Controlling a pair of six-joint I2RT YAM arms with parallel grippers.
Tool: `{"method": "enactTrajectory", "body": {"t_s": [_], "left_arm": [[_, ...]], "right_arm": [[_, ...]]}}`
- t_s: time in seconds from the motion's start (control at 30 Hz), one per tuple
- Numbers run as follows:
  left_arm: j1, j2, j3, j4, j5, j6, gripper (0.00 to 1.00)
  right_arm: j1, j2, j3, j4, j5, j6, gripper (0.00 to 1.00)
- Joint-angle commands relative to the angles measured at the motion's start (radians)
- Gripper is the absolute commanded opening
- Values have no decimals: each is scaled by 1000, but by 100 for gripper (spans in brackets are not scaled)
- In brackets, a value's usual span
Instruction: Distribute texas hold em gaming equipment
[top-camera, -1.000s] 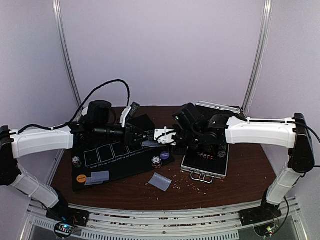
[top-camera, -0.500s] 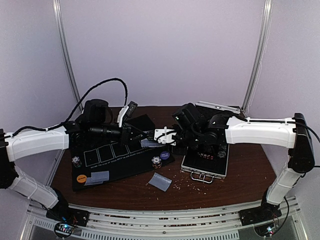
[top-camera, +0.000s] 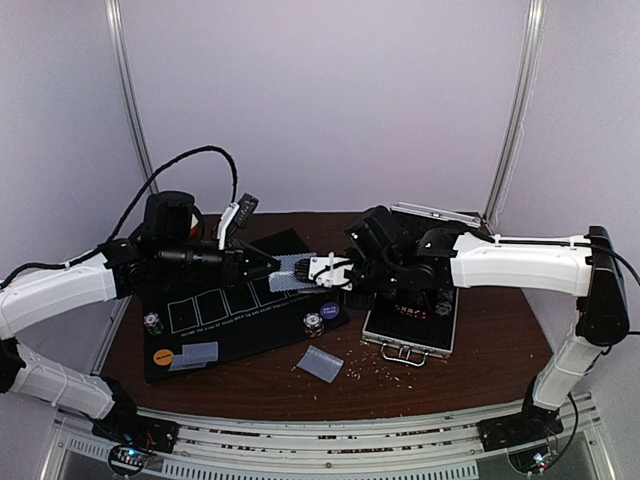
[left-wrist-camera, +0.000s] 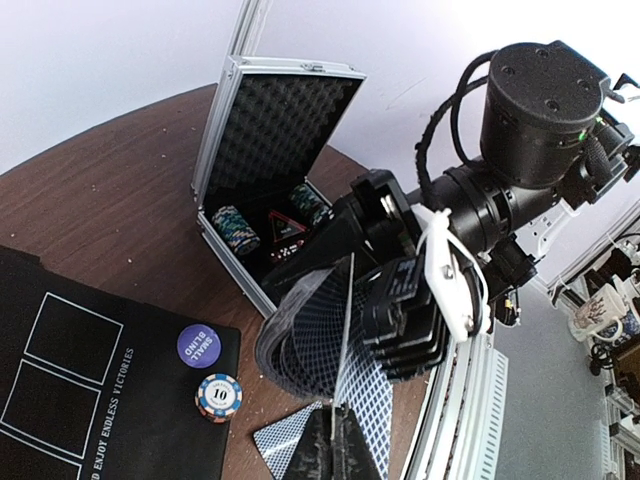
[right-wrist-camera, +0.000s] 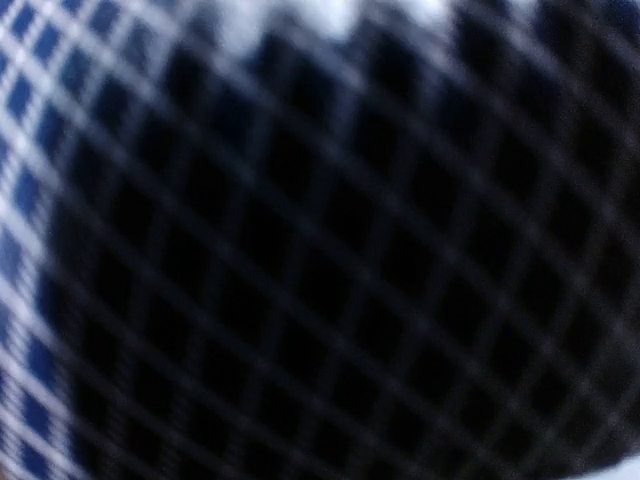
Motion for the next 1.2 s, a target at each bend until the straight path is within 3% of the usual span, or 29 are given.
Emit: {"method": "enactTrajectory", "body": {"t_s": [0.0, 0.2, 0.3, 0.43, 0.6, 0.83, 1.17], "left_arm": [[41, -40, 25, -109, 43, 78, 0], [135, -109, 3, -212, 118, 153, 0], [149, -88, -28, -247, 85, 197, 0], [139, 28, -90, -232, 121, 216, 0], [33, 181, -106, -90, 160, 225, 0], [-51, 480, 14, -58, 239, 293, 0], [-77, 645, 133, -105, 222, 350, 0]], "right_arm": [[-19, -21, -18, 20, 26, 17, 41], [-37, -46, -39, 13, 50, 21, 41], [-40, -66, -49, 16, 60, 21, 41], [-39, -84, -56, 10, 70, 21, 41], [-40, -94, -61, 4, 71, 23, 41], [-40, -96, -59, -1, 75, 26, 41], [-40, -95, -68, 3, 68, 25, 41]]}}
